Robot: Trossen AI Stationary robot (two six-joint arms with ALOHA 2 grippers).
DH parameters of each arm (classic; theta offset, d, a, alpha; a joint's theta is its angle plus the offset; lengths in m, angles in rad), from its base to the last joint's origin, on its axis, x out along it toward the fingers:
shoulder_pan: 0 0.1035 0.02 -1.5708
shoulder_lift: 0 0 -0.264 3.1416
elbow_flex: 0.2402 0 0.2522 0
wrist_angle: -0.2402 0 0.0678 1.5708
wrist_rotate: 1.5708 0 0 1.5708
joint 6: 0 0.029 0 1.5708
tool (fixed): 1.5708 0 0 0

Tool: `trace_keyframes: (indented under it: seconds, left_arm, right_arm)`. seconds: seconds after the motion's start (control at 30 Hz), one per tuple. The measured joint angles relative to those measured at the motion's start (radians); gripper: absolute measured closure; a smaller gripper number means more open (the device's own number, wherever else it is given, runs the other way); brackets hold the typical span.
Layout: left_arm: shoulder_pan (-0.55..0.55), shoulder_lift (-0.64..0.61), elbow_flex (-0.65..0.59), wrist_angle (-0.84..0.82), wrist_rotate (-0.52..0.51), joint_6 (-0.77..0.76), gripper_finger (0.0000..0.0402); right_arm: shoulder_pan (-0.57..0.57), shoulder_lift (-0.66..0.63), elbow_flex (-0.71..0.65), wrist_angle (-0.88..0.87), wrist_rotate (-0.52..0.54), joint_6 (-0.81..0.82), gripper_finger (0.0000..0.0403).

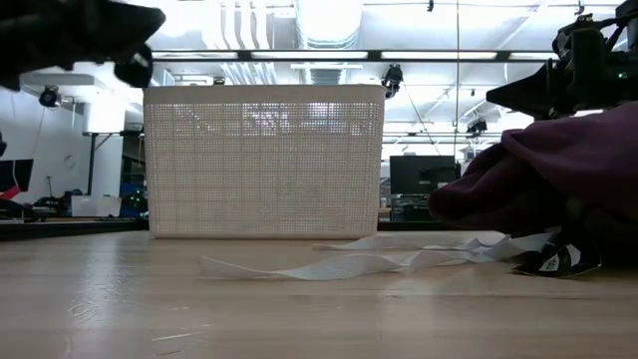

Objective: Pick & place medical supplies in basket/bin
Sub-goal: Return to Home Position

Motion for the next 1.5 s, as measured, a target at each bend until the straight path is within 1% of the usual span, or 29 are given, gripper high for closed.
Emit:
trace_keyframes:
  seconds: [0.13, 0.17, 0.2, 0.27, 0.33, 0.4, 0.43, 0.57, 0.67, 0.87, 1.03, 1.5]
  left_arm:
    - [0.000, -0.081, -0.078, 0.006, -0.002, 0.000, 0.0402]
    - [0.000, -0.099, -0.095, 0.004, -0.002, 0.000, 0.0402]
    - [0.000, -0.115, -0.113, -0.002, -0.001, 0.000, 0.0402]
    - [0.000, -0.140, -0.131, -0.023, -0.001, -0.004, 0.0401]
    - [0.000, -0.161, -0.121, -0.094, -0.001, -0.007, 0.0401]
    - [0.000, -0.167, -0.112, -0.133, -0.001, -0.008, 0.0401]
    - [0.000, -0.168, -0.111, -0.139, -0.001, -0.008, 0.0401]
    - [0.000, -0.167, -0.128, -0.139, 0.000, -0.005, 0.0401]
    - [0.001, -0.155, -0.130, -0.202, 0.001, -0.007, 0.0401]
    - [0.001, -0.144, -0.130, -0.239, -0.001, -0.003, 0.0401]
    - [0.002, -0.145, -0.130, -0.256, -0.049, -0.002, 0.0401]
    - [0.002, -0.116, -0.130, -0.262, -0.049, -0.011, 0.0401]
  right_arm:
    - [0.000, 0.000, 0.000, 0.000, -0.005, 0.006, 0.0394]
    - [0.000, 0.000, 0.000, 0.001, -0.025, 0.005, 0.0394]
    - [0.000, 0.000, 0.000, 0.002, -0.059, 0.005, 0.0394]
    - [0.000, 0.000, 0.000, 0.007, -0.158, 0.004, 0.0394]
    - [0.000, 0.001, 0.000, 0.021, -0.269, 0.011, 0.0394]
    - [0.000, 0.001, 0.000, 0.025, -0.338, 0.005, 0.0394]
    - [0.000, 0.001, 0.000, 0.023, -0.357, -0.004, 0.0394]
    - [0.000, 0.001, 0.000, 0.013, -0.364, -0.063, 0.0394]
    - [0.000, 0.002, 0.000, 0.003, -0.364, -0.092, 0.0394]
    - [0.000, 0.002, 0.000, -0.004, -0.364, -0.072, 0.0394]
    - [0.000, 0.002, 0.000, -0.004, -0.364, -0.069, 0.0394]
    - [0.000, 0.002, 0.000, -0.005, -0.364, -0.070, 0.0394]
